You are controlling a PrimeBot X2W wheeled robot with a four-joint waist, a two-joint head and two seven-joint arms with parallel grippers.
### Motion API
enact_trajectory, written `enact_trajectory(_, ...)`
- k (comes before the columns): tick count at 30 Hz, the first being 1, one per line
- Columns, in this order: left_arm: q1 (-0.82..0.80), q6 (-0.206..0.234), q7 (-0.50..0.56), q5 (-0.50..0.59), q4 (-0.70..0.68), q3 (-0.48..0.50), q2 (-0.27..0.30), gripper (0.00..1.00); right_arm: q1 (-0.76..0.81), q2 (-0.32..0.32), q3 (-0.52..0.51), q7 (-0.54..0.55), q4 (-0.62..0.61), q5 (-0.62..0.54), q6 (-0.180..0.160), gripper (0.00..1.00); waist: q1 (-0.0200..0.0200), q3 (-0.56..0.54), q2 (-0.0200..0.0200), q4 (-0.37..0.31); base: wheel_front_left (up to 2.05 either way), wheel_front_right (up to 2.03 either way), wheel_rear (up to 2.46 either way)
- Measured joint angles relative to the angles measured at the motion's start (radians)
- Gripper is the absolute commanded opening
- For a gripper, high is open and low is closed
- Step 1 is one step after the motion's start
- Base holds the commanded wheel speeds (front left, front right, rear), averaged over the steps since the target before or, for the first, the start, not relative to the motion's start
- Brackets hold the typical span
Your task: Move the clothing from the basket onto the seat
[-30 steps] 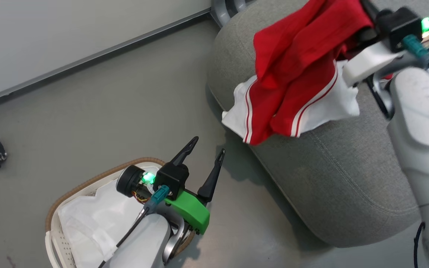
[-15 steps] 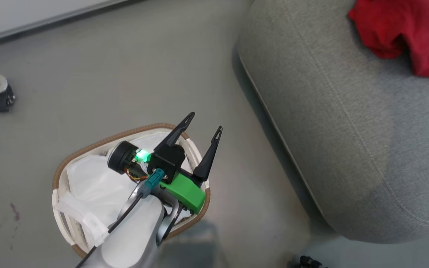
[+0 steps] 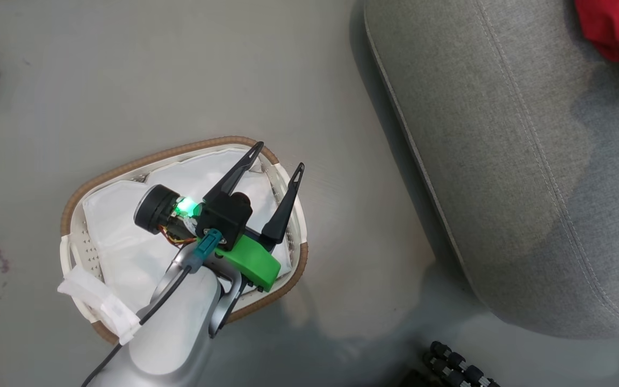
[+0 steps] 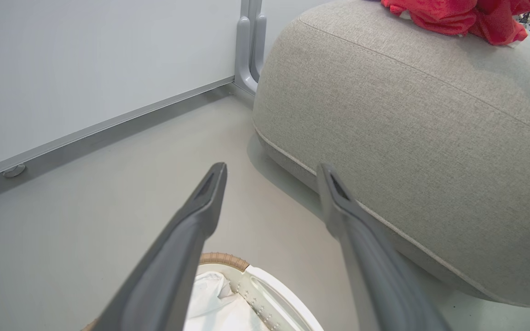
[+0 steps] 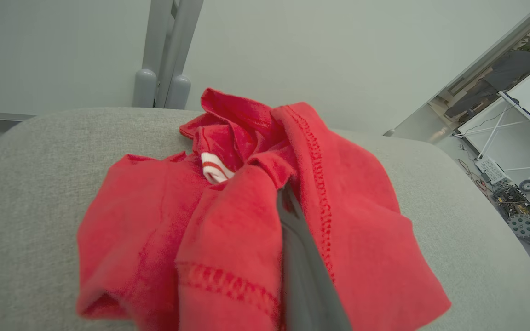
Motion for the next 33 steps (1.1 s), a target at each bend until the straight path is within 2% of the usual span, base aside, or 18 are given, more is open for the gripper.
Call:
enact_trajectory(5,-0.001,0.004,0.000,-0.003,0.002,0.000,0.006,1.00,0.067,0.057,-0.032,0.000,-0.049,-0.030,0.000,0.00,-0.0001,-0.002,0.0000,-0.012,0.00,0.00,0.00)
enact_trajectory(6,-0.001,0.005,0.000,-0.005,0.004,0.000,0.007,1.00,0.076,0.068,-0.037,0.000,-0.060,-0.035,0.000,0.11,-0.0001,-0.005,0.0000,-0.014,0.00,0.00,0.00)
enact_trajectory(8,-0.001,0.006,0.000,-0.008,0.007,-0.001,0.007,1.00,0.096,0.090,-0.046,0.000,-0.090,-0.038,0.000,0.50,-0.0001,-0.012,0.0000,-0.017,0.00,0.00,0.00)
enact_trajectory(9,-0.001,0.007,0.000,-0.009,0.008,-0.002,0.007,1.00,0.107,0.095,-0.046,0.000,-0.103,-0.043,0.000,0.85,-0.0001,-0.015,0.0000,-0.018,0.00,0.00,0.00)
enact_trajectory(10,-0.001,0.007,0.000,-0.011,0.010,-0.002,0.006,1.00,0.121,0.100,-0.046,0.000,-0.118,-0.048,0.000,1.00,-0.0001,-0.020,0.0000,-0.018,0.00,0.00,0.00)
enact_trajectory(17,0.007,0.008,0.000,-0.037,0.011,0.005,-0.014,1.00,0.201,0.123,-0.013,0.000,-0.191,-0.063,0.000,1.00,-0.0001,-0.068,0.0000,-0.015,0.00,0.00,0.00)
enact_trajectory(33,0.110,0.009,0.000,-0.099,0.004,0.083,-0.072,1.00,0.210,0.090,0.154,0.000,-0.204,-0.038,0.000,1.00,-0.0003,-0.262,-0.0001,0.056,0.00,0.00,0.00)
